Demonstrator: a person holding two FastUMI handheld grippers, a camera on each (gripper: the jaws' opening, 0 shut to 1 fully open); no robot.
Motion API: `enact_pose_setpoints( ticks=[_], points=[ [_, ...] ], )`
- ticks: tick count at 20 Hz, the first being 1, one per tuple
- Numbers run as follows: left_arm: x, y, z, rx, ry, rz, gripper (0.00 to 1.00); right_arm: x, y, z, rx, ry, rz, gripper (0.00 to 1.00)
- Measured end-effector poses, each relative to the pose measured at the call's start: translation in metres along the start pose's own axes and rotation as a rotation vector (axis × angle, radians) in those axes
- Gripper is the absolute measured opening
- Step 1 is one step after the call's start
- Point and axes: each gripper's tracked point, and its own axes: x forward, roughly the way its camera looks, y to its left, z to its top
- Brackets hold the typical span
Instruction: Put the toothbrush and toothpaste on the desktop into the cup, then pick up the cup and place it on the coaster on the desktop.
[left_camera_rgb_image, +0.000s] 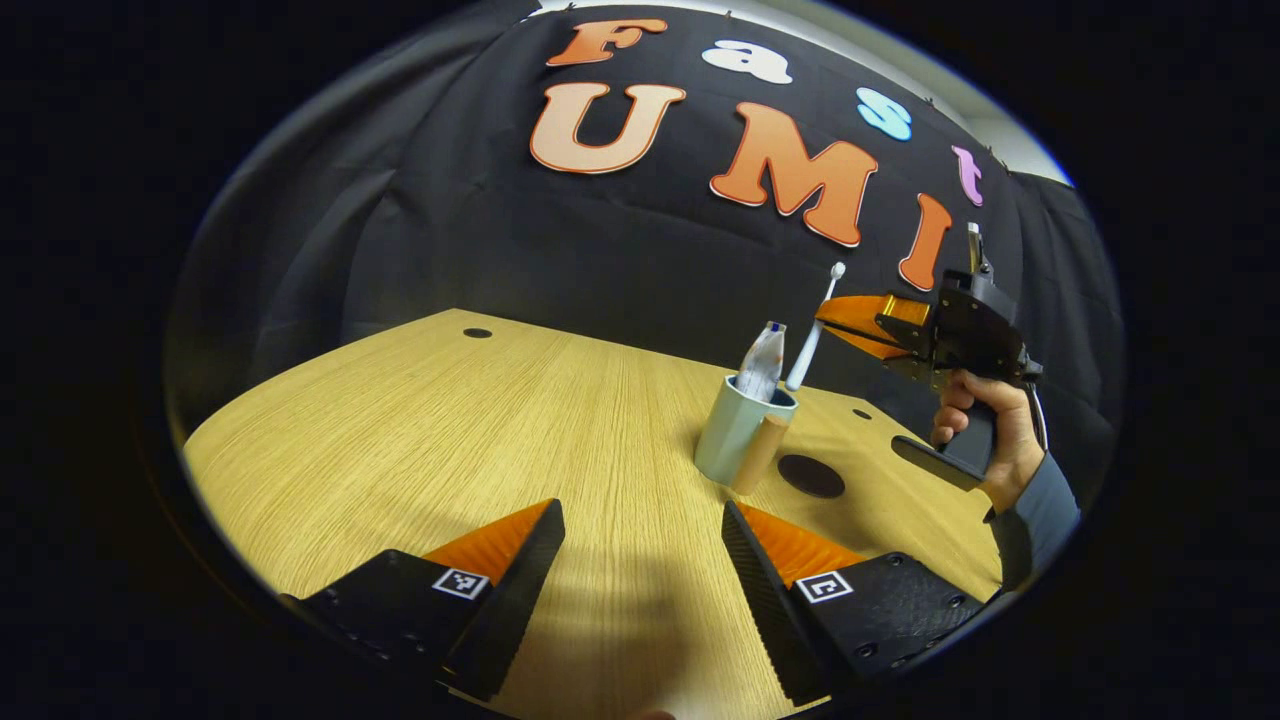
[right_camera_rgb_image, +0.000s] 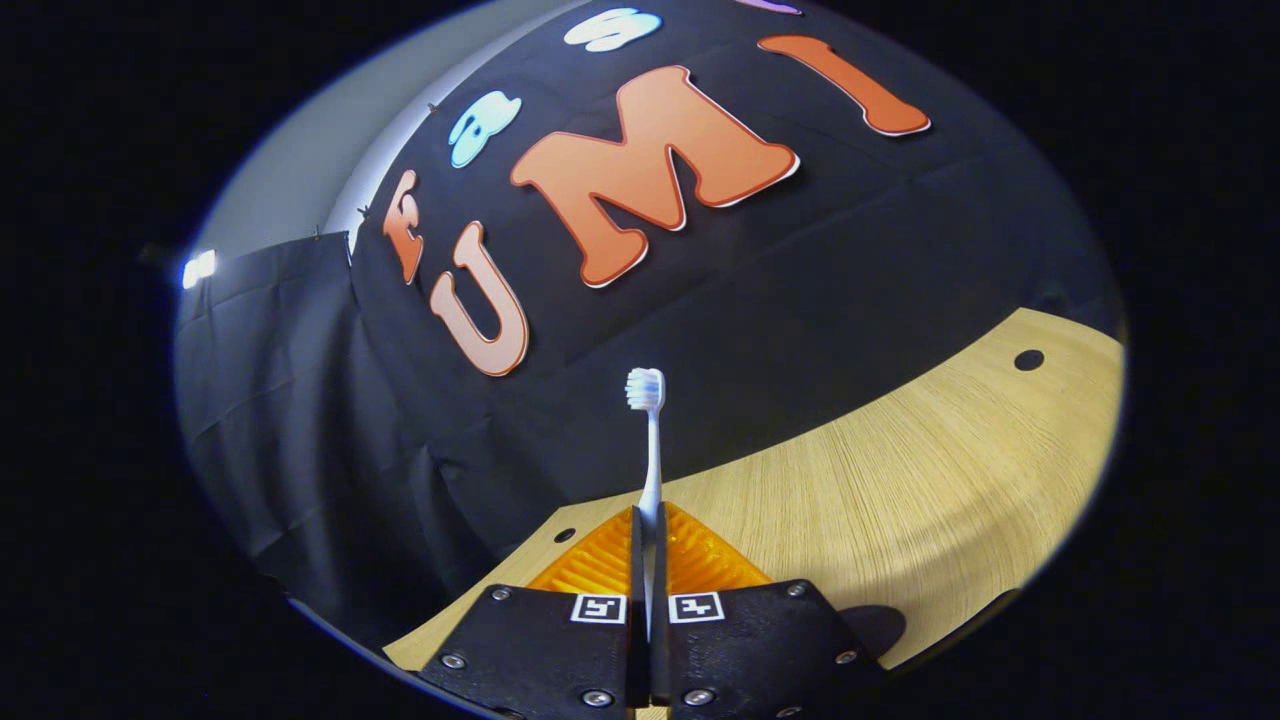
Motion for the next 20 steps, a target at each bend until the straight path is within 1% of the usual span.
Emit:
enact_pose_setpoints(
  ticks=[4,8,10,11,12,13,15,16,17,18,19,20],
  points=[
    [0.01,-0.001,0.002,0.003,0.001,0.016,0.95,0.009,0.014,-0.02,-0.101,-0.033,0.042,0.01],
    [0.024,-0.017,0.013,0.032,-0.019,0.017,0.95,0.005,0.025,-0.037,-0.319,-0.05,0.058,0.02],
    [0.031,-0.034,0.026,0.057,-0.032,0.005,0.95,0.002,0.022,-0.048,-0.385,-0.021,0.056,0.02],
    [0.036,-0.045,0.034,0.073,-0.043,-0.009,0.95,-0.001,0.019,-0.053,-0.392,0.005,0.05,0.07],
    [0.038,-0.057,0.042,0.095,-0.05,-0.026,0.95,-0.003,0.014,-0.058,-0.388,0.04,0.04,0.07],
    [0.041,-0.067,0.051,0.126,-0.053,-0.042,0.95,-0.005,0.007,-0.064,-0.379,0.077,0.028,0.13],
    [0.05,-0.087,0.068,0.199,-0.047,-0.076,0.95,-0.018,0.004,-0.063,-0.373,0.109,0.035,0.27],
    [0.054,-0.097,0.075,0.23,-0.031,-0.099,0.95,-0.026,0.002,-0.059,-0.386,0.113,0.039,0.27],
    [0.059,-0.105,0.08,0.254,-0.019,-0.119,0.95,-0.033,-0.002,-0.055,-0.405,0.109,0.041,0.42],
    [0.063,-0.11,0.082,0.267,0.008,-0.134,0.95,-0.04,-0.006,-0.051,-0.417,0.113,0.041,0.48],
    [0.067,-0.116,0.086,0.265,0.033,-0.149,0.95,-0.046,-0.009,-0.047,-0.424,0.117,0.043,0.59],
    [0.072,-0.121,0.084,0.26,0.074,-0.167,0.95,-0.053,-0.012,-0.042,-0.432,0.115,0.042,0.64]
  ],
)
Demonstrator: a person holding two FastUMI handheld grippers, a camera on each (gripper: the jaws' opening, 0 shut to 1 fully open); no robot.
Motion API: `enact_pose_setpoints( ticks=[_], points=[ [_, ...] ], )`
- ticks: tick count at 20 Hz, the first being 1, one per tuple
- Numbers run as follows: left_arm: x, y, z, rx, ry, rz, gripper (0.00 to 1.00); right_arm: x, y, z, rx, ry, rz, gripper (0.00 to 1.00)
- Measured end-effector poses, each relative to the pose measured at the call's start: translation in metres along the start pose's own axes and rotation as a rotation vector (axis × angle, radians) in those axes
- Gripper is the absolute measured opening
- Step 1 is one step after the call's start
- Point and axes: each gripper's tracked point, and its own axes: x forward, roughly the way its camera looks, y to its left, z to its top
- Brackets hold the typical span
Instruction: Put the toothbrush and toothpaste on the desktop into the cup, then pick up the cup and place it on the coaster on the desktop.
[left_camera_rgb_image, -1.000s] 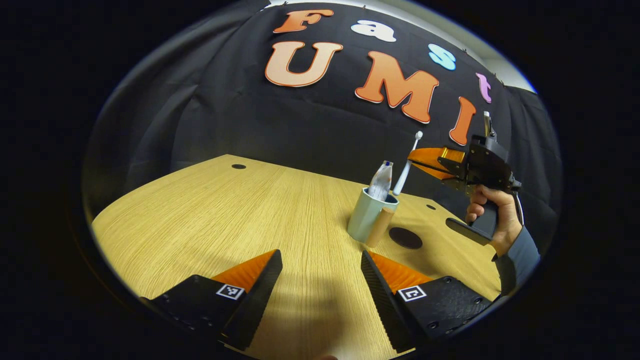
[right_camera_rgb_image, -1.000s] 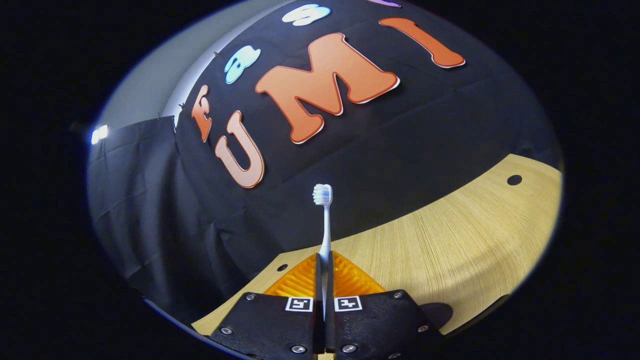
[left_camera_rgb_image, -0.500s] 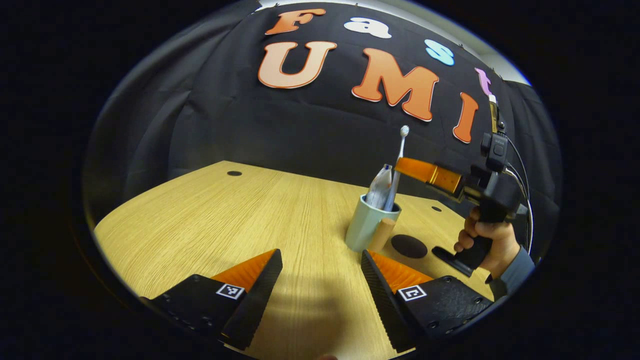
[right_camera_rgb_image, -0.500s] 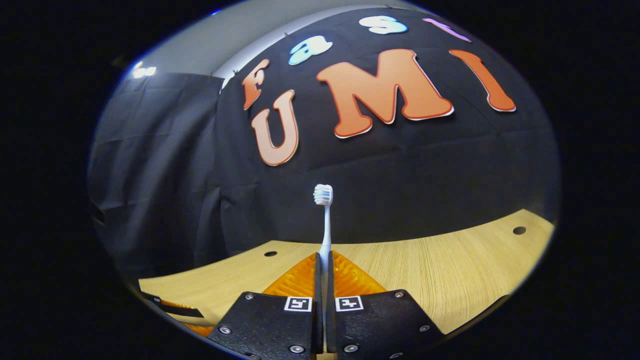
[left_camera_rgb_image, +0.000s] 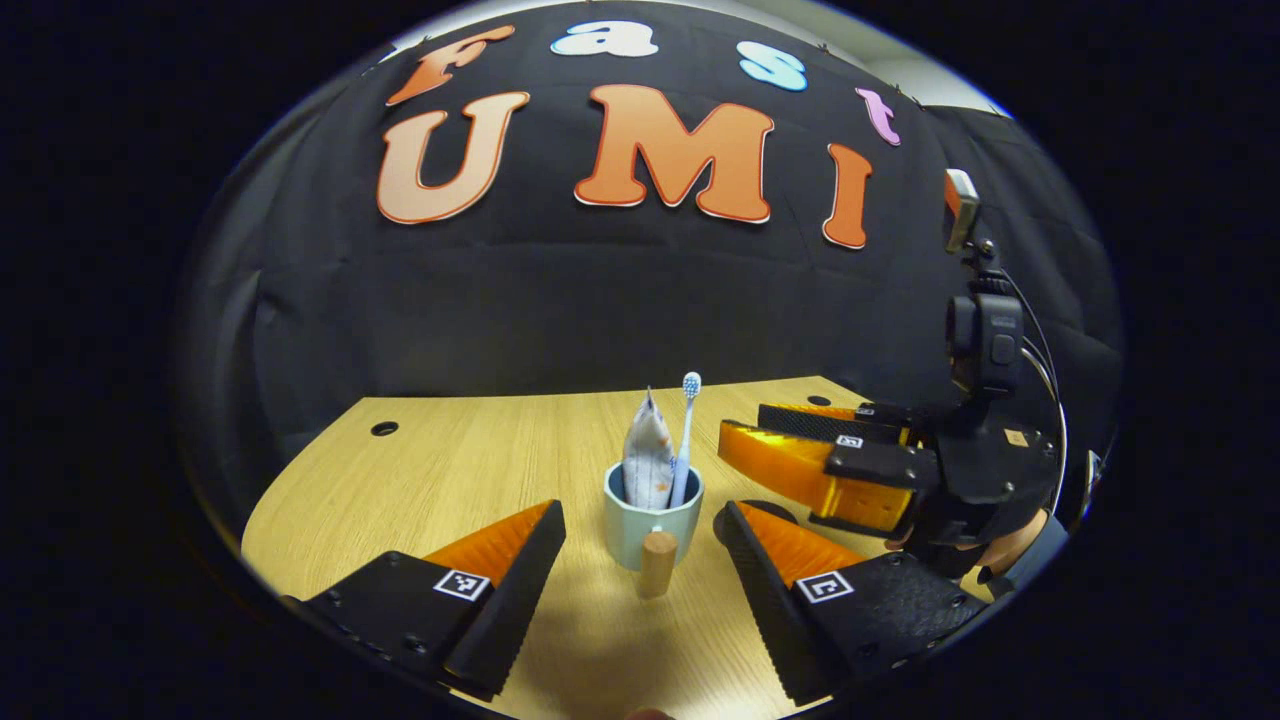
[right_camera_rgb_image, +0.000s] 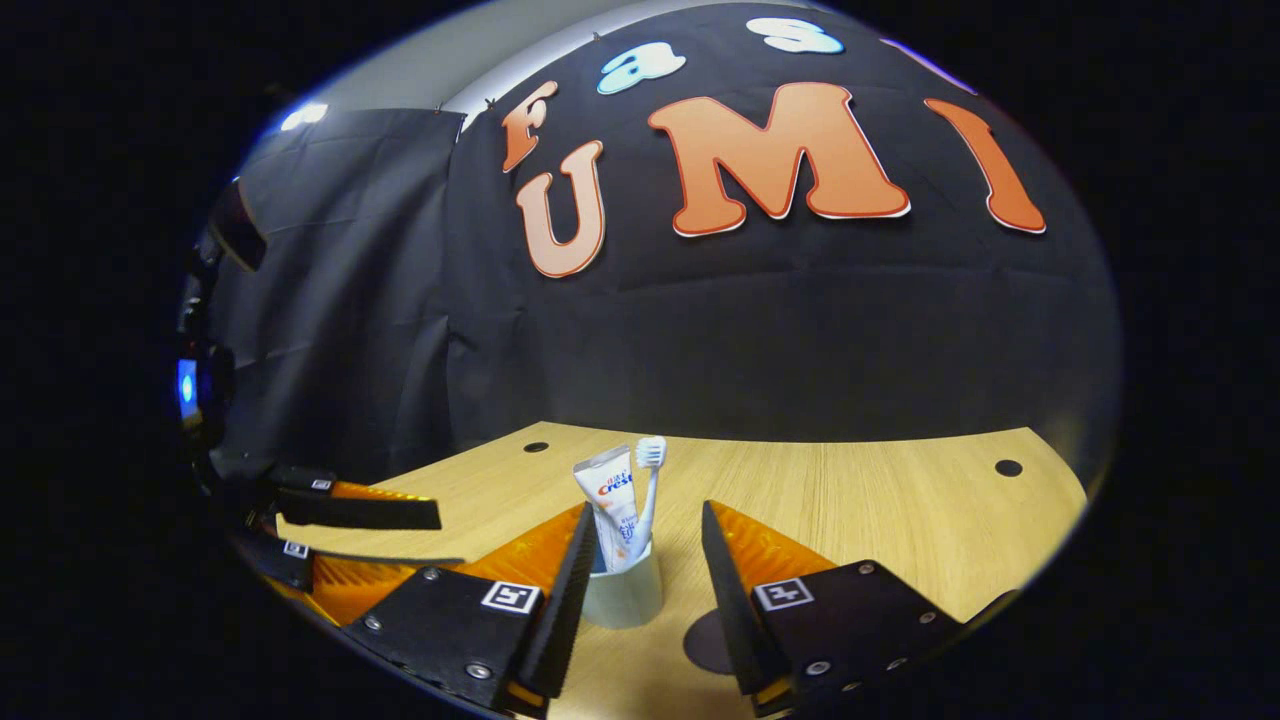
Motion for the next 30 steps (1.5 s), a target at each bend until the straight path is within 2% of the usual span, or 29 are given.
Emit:
enact_pose_setpoints(
  ticks=[1,3,5,8,12,13,15,16,17,18,19,20,23,26,30],
  points=[
    [0.005,-0.005,0.004,-0.01,0.033,-0.023,0.95,-0.009,-0.006,0.003,-0.008,-0.01,-0.005,0.74],
    [0.016,-0.005,0.004,-0.009,0.128,-0.021,0.95,-0.025,-0.019,0.009,-0.021,-0.031,-0.017,0.86],
    [0.031,-0.004,-0.008,-0.003,0.233,-0.006,0.95,-0.04,-0.028,0.015,-0.038,-0.049,-0.029,0.91],
    [0.05,-0.011,-0.036,-0.033,0.414,-0.029,0.95,-0.061,-0.041,0.021,-0.089,-0.07,-0.045,0.95],
    [0.071,-0.008,-0.072,-0.032,0.593,0.011,0.95,-0.084,-0.051,0.021,-0.127,-0.085,-0.049,0.97],
    [0.073,-0.006,-0.076,-0.017,0.626,0.028,0.86,-0.089,-0.054,0.02,-0.123,-0.087,-0.048,0.97],
    [0.078,0.008,-0.078,0.016,0.683,0.074,0.75,-0.097,-0.06,0.019,-0.104,-0.096,-0.05,0.97],
    [0.078,0.015,-0.08,0.01,0.7,0.084,0.72,-0.101,-0.064,0.017,-0.095,-0.099,-0.056,0.97],
    [0.076,0.021,-0.081,-0.005,0.706,0.094,0.45,-0.107,-0.072,0.017,-0.079,-0.102,-0.057,0.97],
    [0.077,0.026,-0.084,-0.017,0.709,0.104,0.45,-0.11,-0.07,0.01,-0.062,-0.096,-0.056,0.97],
    [0.081,0.032,-0.081,-0.019,0.692,0.109,0.33,-0.114,-0.068,0.005,-0.05,-0.095,-0.052,0.97],
    [0.085,0.036,-0.082,-0.029,0.688,0.114,0.28,-0.117,-0.07,0.003,-0.044,-0.091,-0.057,0.97],
    [0.08,0.033,-0.081,-0.046,0.645,0.124,0.22,-0.131,-0.079,0.001,-0.035,-0.1,-0.086,0.97],
    [0.076,0.03,-0.072,-0.012,0.604,0.122,0.22,-0.146,-0.088,0.004,-0.025,-0.11,-0.109,0.97],
    [0.083,0.029,-0.067,0.002,0.57,0.051,0.21,-0.165,-0.098,0.005,-0.028,-0.107,-0.144,0.97]
  ],
)
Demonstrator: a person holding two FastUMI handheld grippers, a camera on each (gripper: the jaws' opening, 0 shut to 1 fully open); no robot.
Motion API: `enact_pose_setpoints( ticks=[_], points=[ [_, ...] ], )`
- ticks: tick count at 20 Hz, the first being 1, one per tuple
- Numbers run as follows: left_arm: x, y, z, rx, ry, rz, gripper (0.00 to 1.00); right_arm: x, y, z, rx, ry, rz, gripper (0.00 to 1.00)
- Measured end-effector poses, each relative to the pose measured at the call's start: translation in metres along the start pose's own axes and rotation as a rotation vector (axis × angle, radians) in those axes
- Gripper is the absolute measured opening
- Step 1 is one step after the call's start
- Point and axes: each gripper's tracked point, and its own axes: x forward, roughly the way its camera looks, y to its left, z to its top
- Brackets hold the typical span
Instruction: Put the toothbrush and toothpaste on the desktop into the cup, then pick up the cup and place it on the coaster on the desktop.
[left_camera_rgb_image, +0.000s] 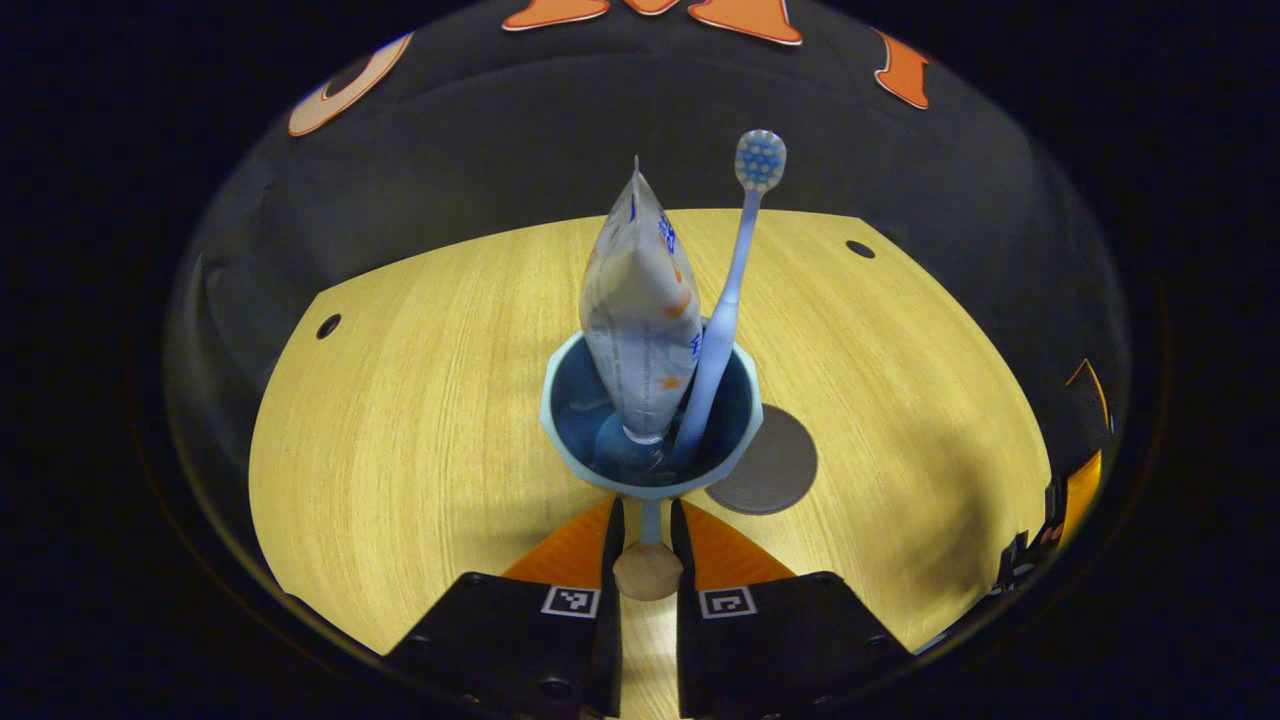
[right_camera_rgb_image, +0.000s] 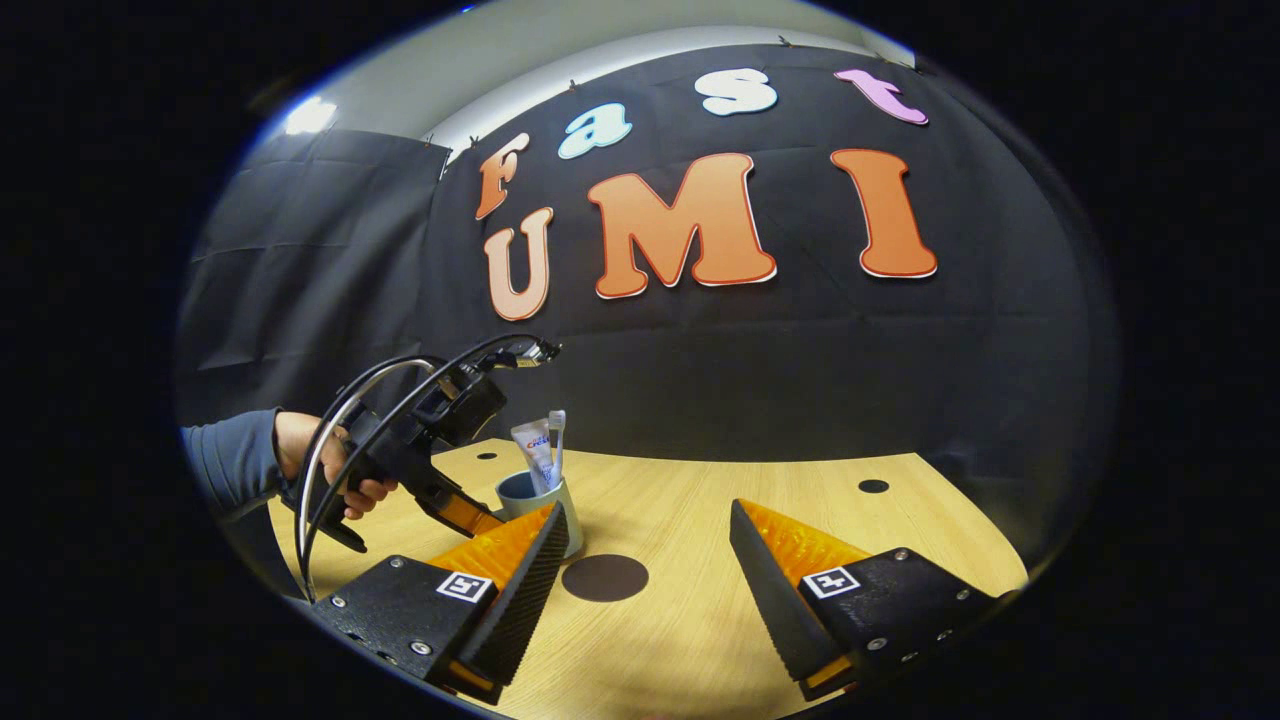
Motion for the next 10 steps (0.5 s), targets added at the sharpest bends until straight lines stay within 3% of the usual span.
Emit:
enact_pose_setpoints(
  ticks=[8,10],
  points=[
    [-0.003,0.012,0.003,0.014,0.038,-0.078,0.21,-0.029,-0.015,-0.011,-0.013,0.048,-0.062,0.97],
    [-0.011,0.026,0.015,0.036,-0.009,-0.071,0.27,-0.034,-0.016,-0.011,-0.015,0.056,-0.074,0.97]
  ],
)
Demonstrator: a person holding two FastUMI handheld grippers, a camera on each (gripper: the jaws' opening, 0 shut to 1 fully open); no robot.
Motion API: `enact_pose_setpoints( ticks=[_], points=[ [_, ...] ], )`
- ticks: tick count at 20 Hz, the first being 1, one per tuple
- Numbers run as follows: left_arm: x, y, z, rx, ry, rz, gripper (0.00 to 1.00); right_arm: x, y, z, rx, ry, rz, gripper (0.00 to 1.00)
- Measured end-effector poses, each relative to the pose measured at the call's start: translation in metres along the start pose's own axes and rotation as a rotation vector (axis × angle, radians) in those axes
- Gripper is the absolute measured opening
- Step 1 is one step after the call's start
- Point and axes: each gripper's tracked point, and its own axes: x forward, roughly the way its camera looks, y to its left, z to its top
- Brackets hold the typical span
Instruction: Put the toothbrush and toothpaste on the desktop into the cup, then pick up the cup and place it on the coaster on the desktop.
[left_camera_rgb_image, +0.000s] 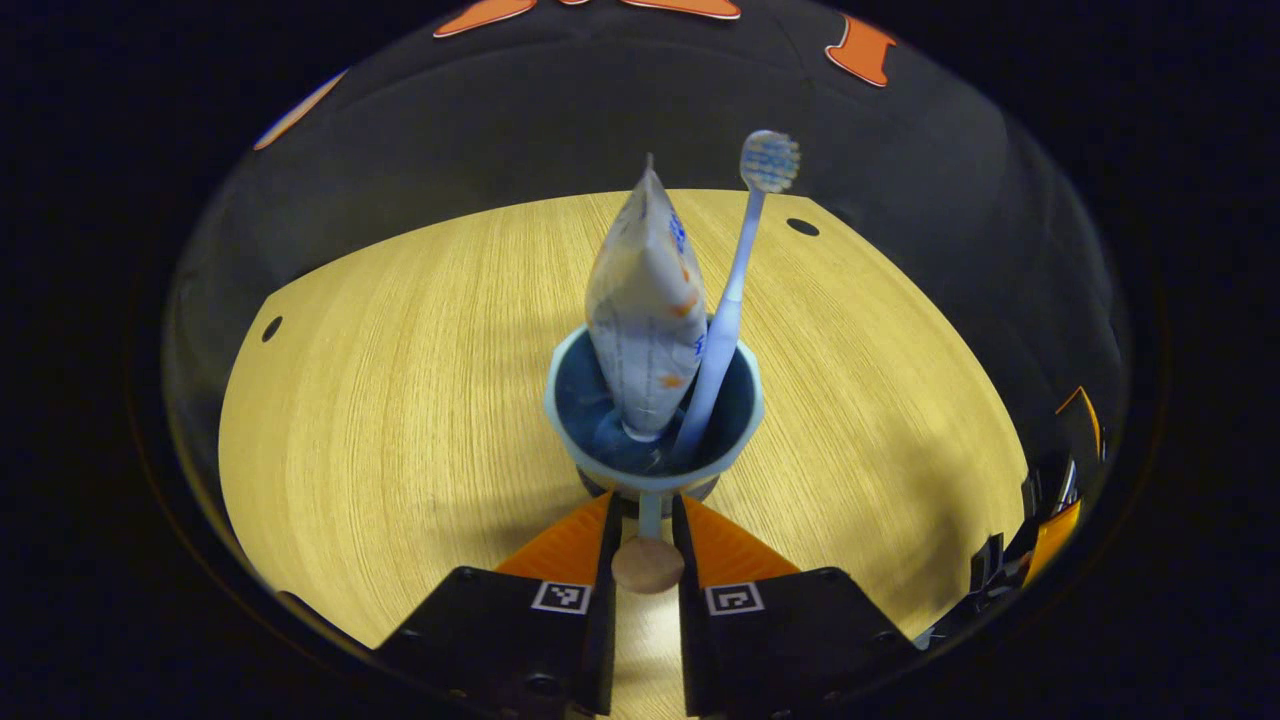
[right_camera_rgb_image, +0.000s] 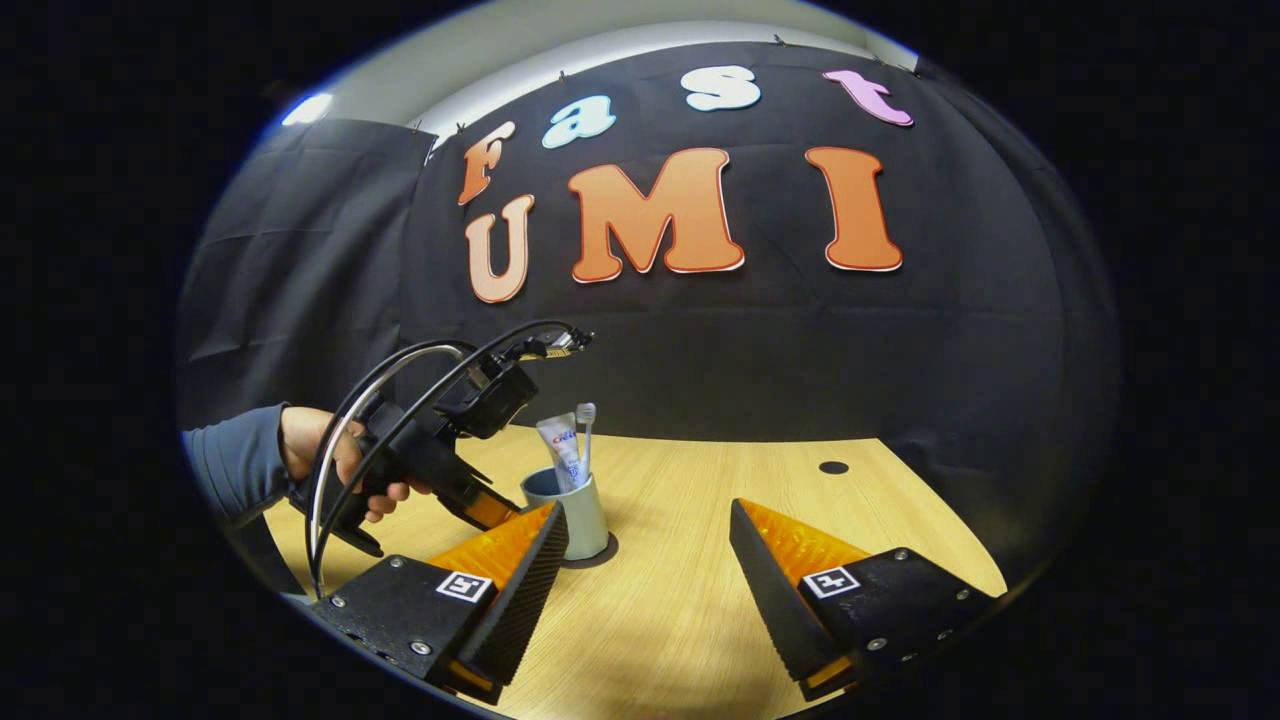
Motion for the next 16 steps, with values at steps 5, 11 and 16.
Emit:
enact_pose_setpoints(
  ticks=[5,11,16],
  points=[
    [-0.067,0.029,0.024,0.091,-0.182,0.058,1.0,-0.014,0.006,0.008,-0.011,-0.007,-0.035,0.97],
    [-0.173,0.052,0.035,0.102,-0.522,0.187,0.99,-0.032,0.035,0.026,-0.061,-0.07,-0.088,0.97],
    [-0.249,0.07,0.005,0.122,-0.755,0.305,0.99,-0.054,0.07,0.043,-0.097,-0.14,-0.099,0.97]
  ],
)
